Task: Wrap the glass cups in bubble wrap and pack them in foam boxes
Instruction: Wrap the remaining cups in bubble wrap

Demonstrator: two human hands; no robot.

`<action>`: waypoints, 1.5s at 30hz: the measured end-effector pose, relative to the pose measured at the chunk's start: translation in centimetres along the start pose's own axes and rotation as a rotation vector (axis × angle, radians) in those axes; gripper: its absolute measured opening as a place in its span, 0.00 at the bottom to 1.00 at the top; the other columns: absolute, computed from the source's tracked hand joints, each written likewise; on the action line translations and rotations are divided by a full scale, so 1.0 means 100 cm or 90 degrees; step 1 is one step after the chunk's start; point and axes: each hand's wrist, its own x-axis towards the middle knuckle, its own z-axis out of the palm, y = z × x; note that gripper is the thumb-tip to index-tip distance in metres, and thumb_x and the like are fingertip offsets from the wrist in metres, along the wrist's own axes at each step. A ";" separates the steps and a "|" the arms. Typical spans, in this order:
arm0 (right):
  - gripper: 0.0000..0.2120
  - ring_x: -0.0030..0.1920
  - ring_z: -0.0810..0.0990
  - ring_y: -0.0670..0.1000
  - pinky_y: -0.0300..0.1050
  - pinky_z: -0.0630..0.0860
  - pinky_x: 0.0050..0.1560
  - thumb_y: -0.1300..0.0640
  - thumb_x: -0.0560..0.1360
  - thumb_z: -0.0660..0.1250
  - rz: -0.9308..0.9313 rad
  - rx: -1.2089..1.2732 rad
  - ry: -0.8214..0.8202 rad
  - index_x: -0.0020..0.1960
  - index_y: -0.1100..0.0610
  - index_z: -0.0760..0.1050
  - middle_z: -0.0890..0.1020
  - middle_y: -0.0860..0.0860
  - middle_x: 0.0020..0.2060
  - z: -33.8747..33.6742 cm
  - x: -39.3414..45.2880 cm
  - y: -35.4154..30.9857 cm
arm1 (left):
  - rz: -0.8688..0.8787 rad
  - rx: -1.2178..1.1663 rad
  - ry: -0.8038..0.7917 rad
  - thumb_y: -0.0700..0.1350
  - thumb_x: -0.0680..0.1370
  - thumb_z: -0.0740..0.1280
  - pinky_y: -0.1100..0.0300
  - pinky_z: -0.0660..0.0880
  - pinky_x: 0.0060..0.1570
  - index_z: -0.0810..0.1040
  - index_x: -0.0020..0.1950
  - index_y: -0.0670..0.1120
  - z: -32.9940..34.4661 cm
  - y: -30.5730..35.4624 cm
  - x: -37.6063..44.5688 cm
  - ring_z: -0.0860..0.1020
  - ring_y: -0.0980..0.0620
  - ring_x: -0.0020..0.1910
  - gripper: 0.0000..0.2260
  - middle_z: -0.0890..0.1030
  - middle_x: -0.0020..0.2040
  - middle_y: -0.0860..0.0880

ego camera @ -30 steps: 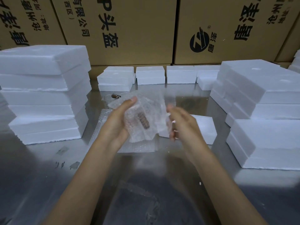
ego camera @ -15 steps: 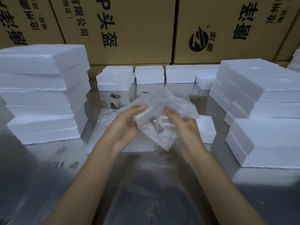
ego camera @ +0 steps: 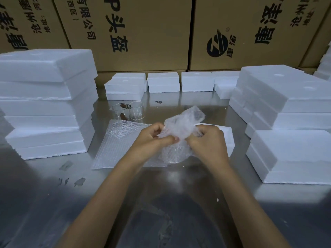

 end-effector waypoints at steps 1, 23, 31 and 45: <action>0.14 0.29 0.63 0.53 0.49 0.63 0.30 0.53 0.67 0.67 -0.018 -0.030 -0.023 0.29 0.59 0.67 0.66 0.52 0.24 0.001 -0.001 0.001 | 0.010 0.026 0.031 0.37 0.68 0.78 0.53 0.73 0.51 0.75 0.48 0.32 0.002 -0.002 0.001 0.79 0.50 0.45 0.16 0.82 0.45 0.46; 0.13 0.41 0.76 0.45 0.36 0.71 0.41 0.61 0.69 0.60 -0.109 0.090 0.075 0.29 0.57 0.78 0.80 0.47 0.31 0.006 -0.014 -0.015 | 0.127 0.481 0.001 0.42 0.77 0.66 0.58 0.70 0.55 0.83 0.39 0.43 0.000 -0.009 0.000 0.76 0.53 0.53 0.10 0.79 0.51 0.53; 0.15 0.43 0.70 0.49 0.40 0.61 0.37 0.54 0.72 0.58 -0.212 -0.181 -0.095 0.35 0.56 0.81 0.72 0.50 0.40 0.018 -0.020 -0.006 | 0.209 0.468 -0.007 0.41 0.74 0.67 0.65 0.69 0.44 0.80 0.41 0.52 -0.005 0.003 -0.003 0.76 0.56 0.49 0.06 0.79 0.49 0.55; 0.24 0.69 0.67 0.58 0.49 0.60 0.68 0.57 0.74 0.64 0.164 -0.142 0.086 0.70 0.55 0.70 0.73 0.53 0.69 -0.023 0.017 0.043 | 0.116 0.369 0.099 0.64 0.62 0.71 0.61 0.73 0.41 0.73 0.47 0.59 -0.014 0.010 -0.004 0.75 0.65 0.45 0.18 0.77 0.48 0.64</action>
